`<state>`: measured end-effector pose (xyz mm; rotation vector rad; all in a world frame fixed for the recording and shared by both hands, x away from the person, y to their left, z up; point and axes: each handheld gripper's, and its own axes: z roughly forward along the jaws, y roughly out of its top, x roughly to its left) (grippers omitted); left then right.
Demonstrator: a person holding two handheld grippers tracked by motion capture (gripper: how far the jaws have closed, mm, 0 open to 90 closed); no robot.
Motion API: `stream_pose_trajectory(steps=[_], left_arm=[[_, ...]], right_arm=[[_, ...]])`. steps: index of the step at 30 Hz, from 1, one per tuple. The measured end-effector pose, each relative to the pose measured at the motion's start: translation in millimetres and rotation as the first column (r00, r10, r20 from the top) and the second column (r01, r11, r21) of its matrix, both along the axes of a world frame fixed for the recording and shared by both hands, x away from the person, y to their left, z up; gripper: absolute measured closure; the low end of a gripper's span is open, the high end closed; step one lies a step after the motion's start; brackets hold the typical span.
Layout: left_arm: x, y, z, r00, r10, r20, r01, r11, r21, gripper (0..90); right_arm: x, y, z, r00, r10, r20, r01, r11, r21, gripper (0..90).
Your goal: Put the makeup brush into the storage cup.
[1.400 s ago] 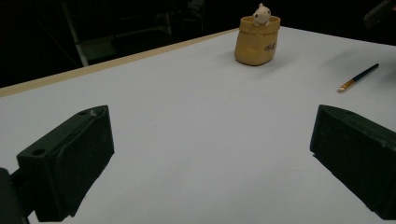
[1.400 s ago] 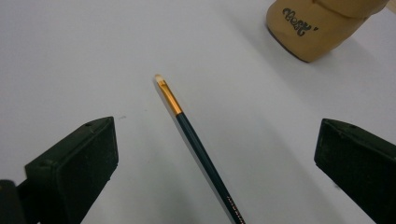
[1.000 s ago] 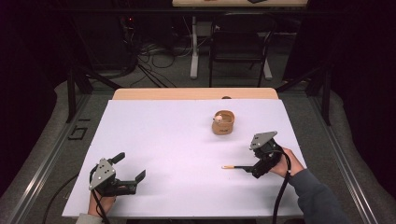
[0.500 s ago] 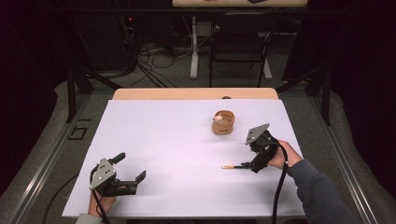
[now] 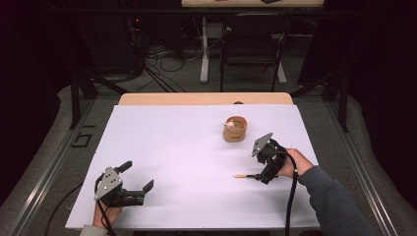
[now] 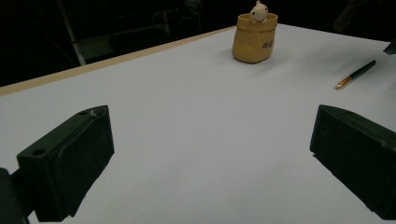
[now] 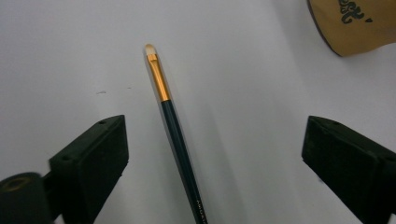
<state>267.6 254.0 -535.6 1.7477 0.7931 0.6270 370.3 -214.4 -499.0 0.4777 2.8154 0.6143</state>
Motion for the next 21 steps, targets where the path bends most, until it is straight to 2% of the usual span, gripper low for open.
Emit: stream_pose_trajectory(steps=[5,11,16,21], left_arm=[[0.1,0.0,0.0,1.0,-0.001,0.0,0.001,1.0,0.002,0.0],[0.1,-0.2,-0.1,1.0,-0.001,-0.001,0.001,1.0,0.002,0.0],[0.1,-0.3,-0.1,1.0,-0.001,-0.003,0.001,1.0,0.002,0.0],[0.0,-0.1,0.0,1.0,-0.001,-0.002,0.001,1.0,0.003,0.0]], right_arm=[[-0.2,4.5,-2.6,0.9997,0.021,-0.011,-0.021,0.9994,-0.027,16.4],[-1.6,9.3,-6.6,0.9984,0.047,-0.032,-0.049,0.9968,-0.064,32.4],[-1.7,13.2,-9.5,0.996,0.073,-0.052,-0.078,0.9923,-0.096,47.4],[-1.9,16.9,-12.2,0.9924,0.099,-0.073,-0.108,0.9848,-0.136,57.4]])
